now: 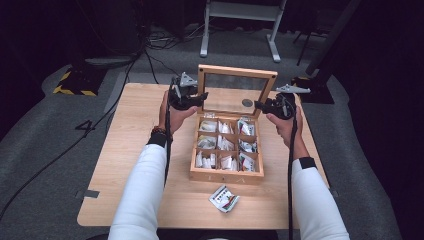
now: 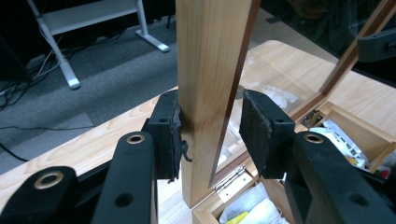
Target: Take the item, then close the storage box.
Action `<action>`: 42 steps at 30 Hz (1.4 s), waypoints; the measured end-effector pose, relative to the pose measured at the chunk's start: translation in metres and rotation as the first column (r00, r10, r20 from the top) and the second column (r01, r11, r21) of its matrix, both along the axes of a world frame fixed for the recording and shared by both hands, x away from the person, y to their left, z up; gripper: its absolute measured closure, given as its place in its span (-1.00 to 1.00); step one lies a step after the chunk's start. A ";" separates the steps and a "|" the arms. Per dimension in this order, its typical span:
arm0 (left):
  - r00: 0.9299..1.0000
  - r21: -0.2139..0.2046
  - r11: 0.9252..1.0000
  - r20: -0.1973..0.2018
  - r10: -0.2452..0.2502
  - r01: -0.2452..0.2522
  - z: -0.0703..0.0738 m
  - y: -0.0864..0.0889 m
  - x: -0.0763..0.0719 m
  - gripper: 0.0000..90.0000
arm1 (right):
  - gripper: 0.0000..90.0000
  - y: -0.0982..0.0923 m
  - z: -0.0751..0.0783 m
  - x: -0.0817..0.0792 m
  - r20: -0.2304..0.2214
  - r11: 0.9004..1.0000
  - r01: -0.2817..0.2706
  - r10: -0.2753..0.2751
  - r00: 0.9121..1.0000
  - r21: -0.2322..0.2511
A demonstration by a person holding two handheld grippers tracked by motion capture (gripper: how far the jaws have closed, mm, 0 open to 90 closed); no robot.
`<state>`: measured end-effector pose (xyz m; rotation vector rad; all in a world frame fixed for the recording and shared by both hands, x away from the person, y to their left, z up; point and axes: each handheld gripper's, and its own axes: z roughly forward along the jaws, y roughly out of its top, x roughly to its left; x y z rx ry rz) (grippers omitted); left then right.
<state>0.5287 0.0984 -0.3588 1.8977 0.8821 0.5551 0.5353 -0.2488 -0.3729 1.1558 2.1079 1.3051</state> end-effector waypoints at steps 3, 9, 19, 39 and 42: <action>1.000 0.023 1.000 -0.001 0.000 0.001 0.002 -0.001 -0.003 0.30 | 0.23 0.000 0.003 -0.002 0.009 1.000 -0.007 0.007 1.000 0.003; 1.000 0.010 1.000 0.019 -0.008 0.007 0.006 0.000 -0.008 0.31 | 0.23 0.000 0.008 -0.009 0.039 1.000 -0.007 0.007 0.999 0.006; 0.999 -0.013 1.000 0.039 -0.013 0.013 0.006 0.004 -0.020 0.35 | 0.23 0.000 0.016 -0.019 0.067 0.999 -0.026 0.027 0.997 -0.018; 0.997 0.045 0.998 0.063 -0.039 0.037 0.014 0.004 -0.047 0.31 | 0.23 -0.003 0.027 -0.048 0.128 0.997 -0.064 0.070 0.989 -0.052; 0.997 0.039 0.999 0.065 -0.036 0.034 0.015 0.004 -0.052 0.30 | 0.23 -0.003 0.028 -0.052 0.128 0.996 -0.070 0.077 0.989 -0.055</action>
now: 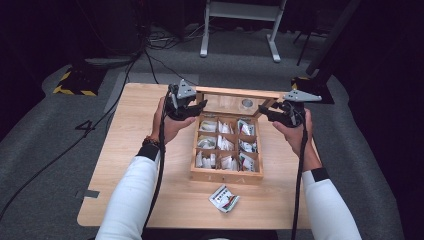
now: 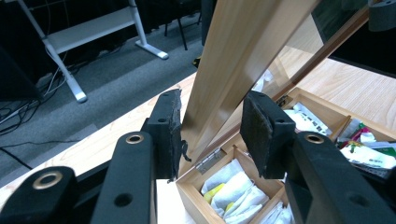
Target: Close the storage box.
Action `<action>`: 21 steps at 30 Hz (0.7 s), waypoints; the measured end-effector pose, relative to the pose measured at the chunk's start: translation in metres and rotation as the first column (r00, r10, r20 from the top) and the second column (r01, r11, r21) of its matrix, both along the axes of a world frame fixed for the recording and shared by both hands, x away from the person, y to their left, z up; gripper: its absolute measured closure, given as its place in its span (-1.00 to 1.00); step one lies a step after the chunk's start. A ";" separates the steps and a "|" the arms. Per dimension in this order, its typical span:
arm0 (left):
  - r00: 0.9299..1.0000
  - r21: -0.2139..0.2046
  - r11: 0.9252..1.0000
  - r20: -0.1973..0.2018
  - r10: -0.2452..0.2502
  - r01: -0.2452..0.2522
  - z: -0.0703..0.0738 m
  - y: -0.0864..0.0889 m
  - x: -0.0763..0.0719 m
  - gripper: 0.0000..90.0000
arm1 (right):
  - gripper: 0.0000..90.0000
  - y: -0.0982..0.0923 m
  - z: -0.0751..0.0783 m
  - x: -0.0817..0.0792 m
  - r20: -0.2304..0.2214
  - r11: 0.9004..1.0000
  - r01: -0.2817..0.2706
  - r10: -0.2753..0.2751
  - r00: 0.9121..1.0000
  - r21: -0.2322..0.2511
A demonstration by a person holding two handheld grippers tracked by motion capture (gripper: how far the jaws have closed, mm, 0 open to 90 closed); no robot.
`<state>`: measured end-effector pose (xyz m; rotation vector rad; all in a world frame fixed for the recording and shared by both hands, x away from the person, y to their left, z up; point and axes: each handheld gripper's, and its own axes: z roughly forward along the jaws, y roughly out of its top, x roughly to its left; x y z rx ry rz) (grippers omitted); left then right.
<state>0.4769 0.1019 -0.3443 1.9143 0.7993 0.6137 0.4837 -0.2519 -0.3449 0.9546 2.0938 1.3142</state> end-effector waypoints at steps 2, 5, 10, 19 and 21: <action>1.000 -0.004 1.000 0.005 0.000 0.000 0.001 0.000 -0.003 0.29 | 0.23 -0.001 0.001 -0.002 0.002 1.000 -0.003 0.003 1.000 0.003; 1.000 0.002 1.000 0.012 -0.007 0.007 0.003 0.000 -0.008 0.28 | 0.24 -0.002 0.001 -0.008 0.009 1.000 -0.011 0.011 1.000 0.006; 1.000 -0.015 1.000 0.008 0.000 0.000 0.004 0.004 -0.014 0.29 | 0.24 -0.003 0.002 -0.012 0.023 1.000 -0.012 0.012 1.000 0.009; 1.000 -0.007 1.000 0.007 -0.013 0.013 0.005 0.006 -0.021 0.30 | 0.22 -0.003 0.003 -0.020 0.029 1.000 -0.024 0.024 0.999 -0.005; 1.000 -0.004 1.000 0.008 -0.014 0.014 0.005 0.006 -0.023 0.30 | 0.22 -0.002 0.003 -0.022 0.029 1.000 -0.024 0.024 0.999 -0.015</action>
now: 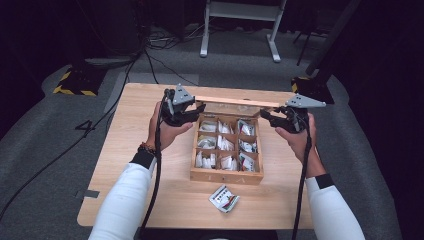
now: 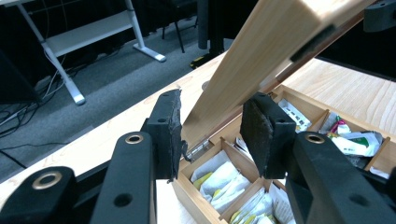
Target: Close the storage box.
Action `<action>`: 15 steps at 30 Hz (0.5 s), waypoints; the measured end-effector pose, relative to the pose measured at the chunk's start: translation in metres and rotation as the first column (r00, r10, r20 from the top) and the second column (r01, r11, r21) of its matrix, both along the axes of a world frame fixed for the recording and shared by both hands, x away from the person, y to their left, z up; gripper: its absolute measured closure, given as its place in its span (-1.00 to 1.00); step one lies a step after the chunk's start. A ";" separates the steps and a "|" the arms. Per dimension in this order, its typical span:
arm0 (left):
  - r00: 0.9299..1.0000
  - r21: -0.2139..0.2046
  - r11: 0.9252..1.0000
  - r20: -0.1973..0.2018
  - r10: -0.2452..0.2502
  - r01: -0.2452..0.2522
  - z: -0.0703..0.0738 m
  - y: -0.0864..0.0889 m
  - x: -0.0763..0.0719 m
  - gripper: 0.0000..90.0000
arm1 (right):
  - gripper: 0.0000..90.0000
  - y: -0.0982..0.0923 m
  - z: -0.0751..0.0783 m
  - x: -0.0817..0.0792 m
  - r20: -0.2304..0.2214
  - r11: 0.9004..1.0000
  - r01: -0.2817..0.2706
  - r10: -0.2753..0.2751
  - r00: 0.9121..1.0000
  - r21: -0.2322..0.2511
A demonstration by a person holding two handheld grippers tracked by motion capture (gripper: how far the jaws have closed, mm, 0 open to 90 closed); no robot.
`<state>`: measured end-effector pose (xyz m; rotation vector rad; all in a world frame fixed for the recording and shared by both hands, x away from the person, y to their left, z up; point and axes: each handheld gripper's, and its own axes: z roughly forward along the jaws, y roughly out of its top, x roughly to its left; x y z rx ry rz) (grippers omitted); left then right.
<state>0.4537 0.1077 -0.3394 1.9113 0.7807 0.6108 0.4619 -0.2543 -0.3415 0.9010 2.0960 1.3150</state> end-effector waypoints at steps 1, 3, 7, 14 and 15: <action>1.000 -0.001 1.000 -0.002 -0.001 0.001 0.000 0.000 -0.001 0.29 | 0.22 0.000 0.000 -0.001 0.002 1.000 -0.001 0.001 1.000 -0.003; 1.000 0.005 1.000 0.003 0.001 -0.001 0.000 0.000 -0.003 0.29 | 0.22 0.000 0.000 -0.003 0.004 1.000 0.001 -0.001 1.000 -0.002; 1.000 0.014 1.000 0.006 -0.007 0.006 0.001 0.001 -0.007 0.29 | 0.23 -0.002 0.001 -0.006 0.000 1.000 -0.001 0.001 1.000 0.013; 1.000 0.036 0.999 -0.002 -0.016 0.016 -0.001 0.006 -0.013 0.29 | 0.24 -0.003 0.000 -0.012 0.003 1.000 -0.006 0.006 1.000 0.004; 1.000 0.036 0.999 -0.003 -0.020 0.020 -0.001 0.006 -0.014 0.30 | 0.24 -0.003 0.000 -0.013 0.003 1.000 -0.006 0.006 1.000 0.005</action>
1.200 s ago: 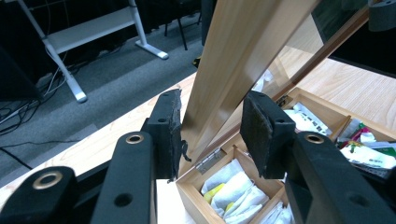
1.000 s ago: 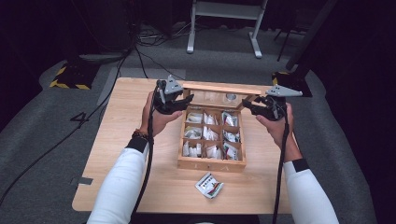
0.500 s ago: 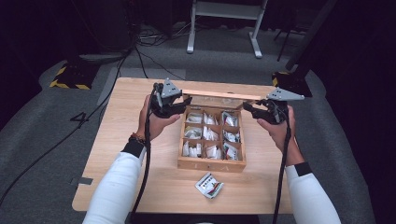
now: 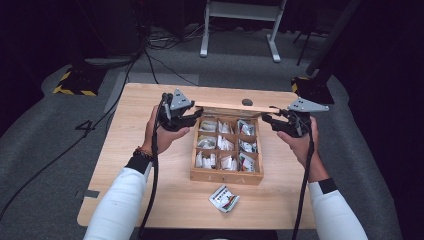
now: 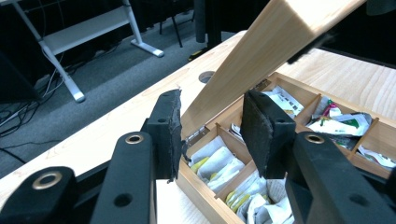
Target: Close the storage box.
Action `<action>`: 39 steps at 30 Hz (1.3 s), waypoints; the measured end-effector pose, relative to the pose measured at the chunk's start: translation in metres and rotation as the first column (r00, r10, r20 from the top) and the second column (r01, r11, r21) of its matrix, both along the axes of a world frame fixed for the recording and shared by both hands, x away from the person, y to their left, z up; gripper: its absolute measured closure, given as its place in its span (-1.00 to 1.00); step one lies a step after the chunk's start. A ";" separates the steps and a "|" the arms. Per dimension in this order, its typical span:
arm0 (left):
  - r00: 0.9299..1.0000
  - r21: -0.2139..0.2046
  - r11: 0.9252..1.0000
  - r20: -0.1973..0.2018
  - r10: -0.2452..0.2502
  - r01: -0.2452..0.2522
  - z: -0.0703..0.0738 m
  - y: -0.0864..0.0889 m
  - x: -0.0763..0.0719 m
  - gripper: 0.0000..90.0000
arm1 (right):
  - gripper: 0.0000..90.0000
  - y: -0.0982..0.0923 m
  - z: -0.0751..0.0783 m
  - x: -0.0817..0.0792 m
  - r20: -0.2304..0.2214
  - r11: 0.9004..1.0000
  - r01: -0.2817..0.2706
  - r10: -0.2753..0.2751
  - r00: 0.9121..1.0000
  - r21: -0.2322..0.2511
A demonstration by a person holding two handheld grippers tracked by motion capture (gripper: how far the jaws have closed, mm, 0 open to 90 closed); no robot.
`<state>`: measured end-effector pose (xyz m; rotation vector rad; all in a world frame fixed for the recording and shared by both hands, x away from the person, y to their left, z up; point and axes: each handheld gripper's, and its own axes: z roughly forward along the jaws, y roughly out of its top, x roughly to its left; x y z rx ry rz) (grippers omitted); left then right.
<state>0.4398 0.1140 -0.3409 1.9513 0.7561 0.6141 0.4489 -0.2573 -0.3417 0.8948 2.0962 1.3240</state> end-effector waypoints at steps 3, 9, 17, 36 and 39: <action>1.000 0.001 1.000 0.000 -0.007 0.007 0.000 0.000 -0.002 0.33 | 0.24 0.000 -0.001 -0.003 0.004 1.000 0.000 0.000 1.000 -0.010; 1.000 0.000 1.000 0.005 -0.019 0.019 0.001 -0.001 -0.006 0.34 | 0.24 0.001 -0.002 -0.006 0.004 1.000 -0.001 0.001 1.000 -0.020; 0.999 0.001 0.999 -0.012 -0.037 0.037 -0.003 0.002 -0.013 0.36 | 0.23 0.000 -0.005 -0.014 -0.004 0.999 -0.020 0.020 1.000 -0.043; 0.998 0.026 0.998 -0.025 -0.051 0.052 -0.015 0.004 -0.033 0.33 | 0.18 -0.001 -0.016 -0.029 -0.029 0.997 -0.041 0.039 0.999 -0.064; 0.998 0.031 0.998 -0.027 -0.055 0.055 -0.016 0.003 -0.034 0.32 | 0.17 -0.001 -0.017 -0.032 -0.032 0.997 -0.046 0.044 0.999 -0.069</action>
